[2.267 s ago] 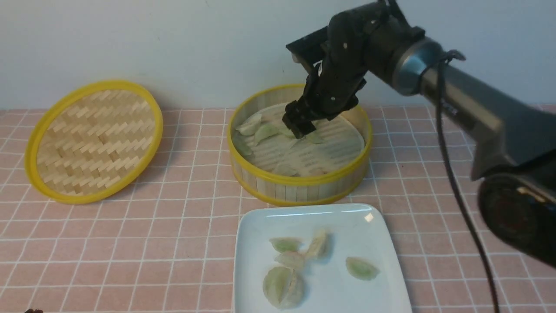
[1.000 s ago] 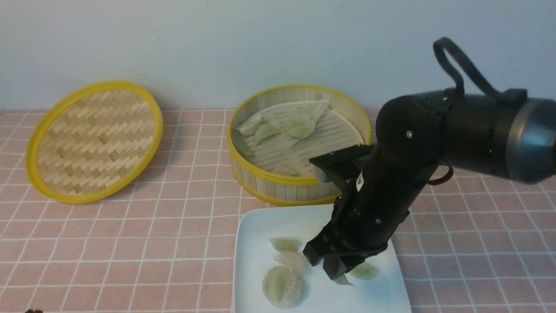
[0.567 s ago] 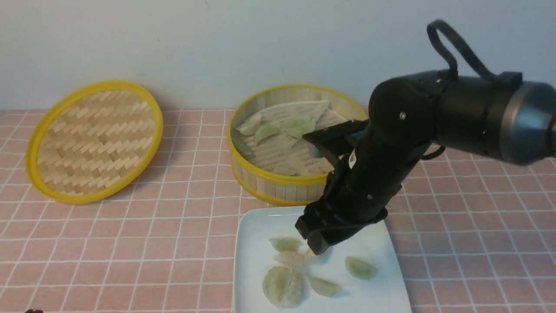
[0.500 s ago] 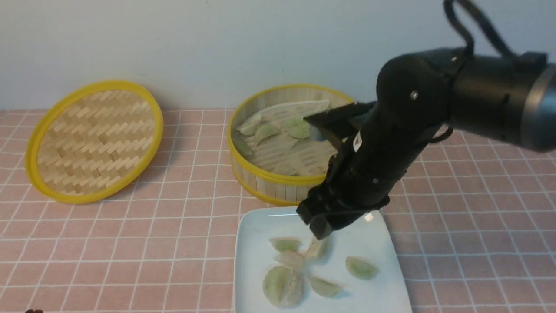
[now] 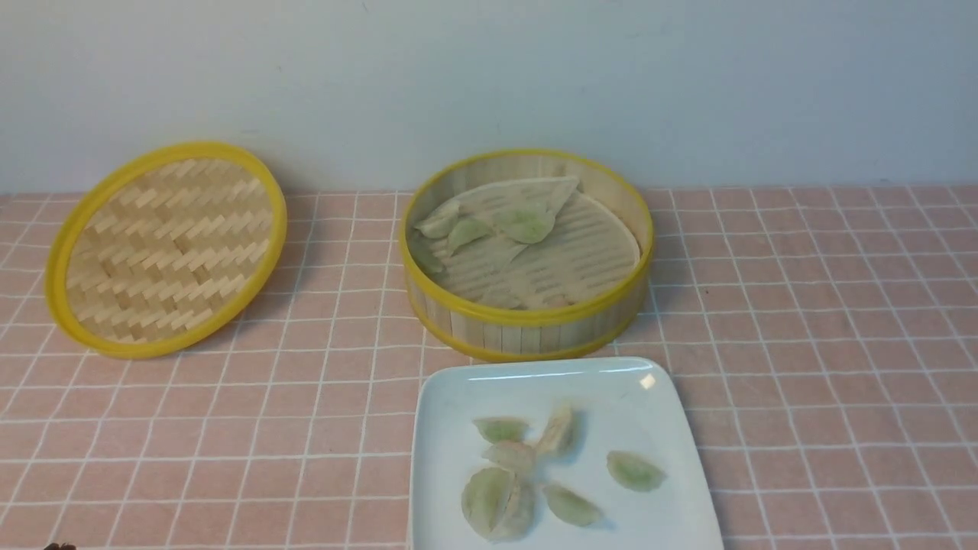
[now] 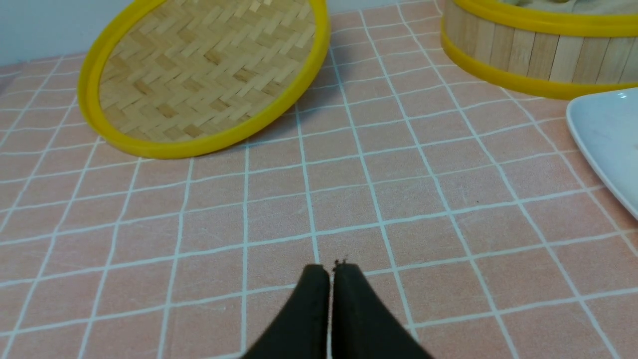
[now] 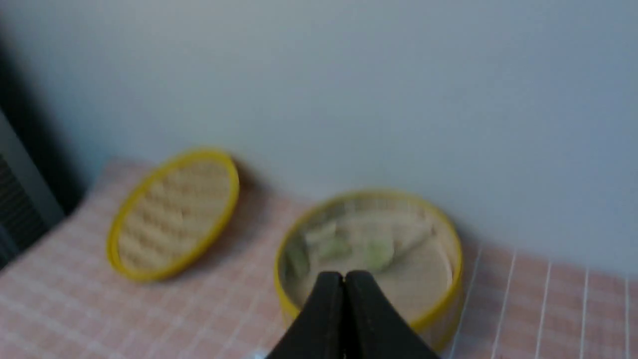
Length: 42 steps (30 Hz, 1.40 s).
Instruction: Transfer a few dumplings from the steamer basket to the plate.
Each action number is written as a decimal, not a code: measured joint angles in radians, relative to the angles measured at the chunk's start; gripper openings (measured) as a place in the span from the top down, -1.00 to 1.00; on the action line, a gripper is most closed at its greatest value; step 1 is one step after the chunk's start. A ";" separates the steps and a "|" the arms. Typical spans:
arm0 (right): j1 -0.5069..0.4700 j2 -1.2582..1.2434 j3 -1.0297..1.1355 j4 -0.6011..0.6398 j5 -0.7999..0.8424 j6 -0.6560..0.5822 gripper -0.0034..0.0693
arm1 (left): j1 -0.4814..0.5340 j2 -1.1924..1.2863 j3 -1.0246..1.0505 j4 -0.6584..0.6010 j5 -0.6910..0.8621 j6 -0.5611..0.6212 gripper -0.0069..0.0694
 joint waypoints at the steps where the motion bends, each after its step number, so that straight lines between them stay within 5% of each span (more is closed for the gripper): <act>1: 0.000 -0.106 0.076 -0.033 -0.056 0.022 0.94 | 0.000 0.000 0.000 0.000 0.000 0.000 0.83; 5: 0.000 -0.431 0.292 -0.164 -0.128 0.170 0.94 | 0.000 0.000 0.000 0.000 0.000 0.000 0.83; 9: 0.003 -0.482 0.384 -0.282 -0.113 0.274 0.94 | 0.001 -0.002 -0.001 -0.001 0.001 0.000 0.83; 27: 0.007 -0.482 0.403 -0.288 -0.138 0.290 0.94 | 0.001 -0.003 -0.001 -0.001 0.001 0.000 0.83; 37: 0.007 -0.482 0.425 0.156 -0.167 -0.209 0.94 | 0.001 -0.003 -0.001 -0.001 0.001 0.000 0.83; 42: 0.004 -0.482 0.467 0.217 -0.179 -0.288 0.94 | 0.001 -0.003 -0.001 -0.001 0.001 0.000 0.83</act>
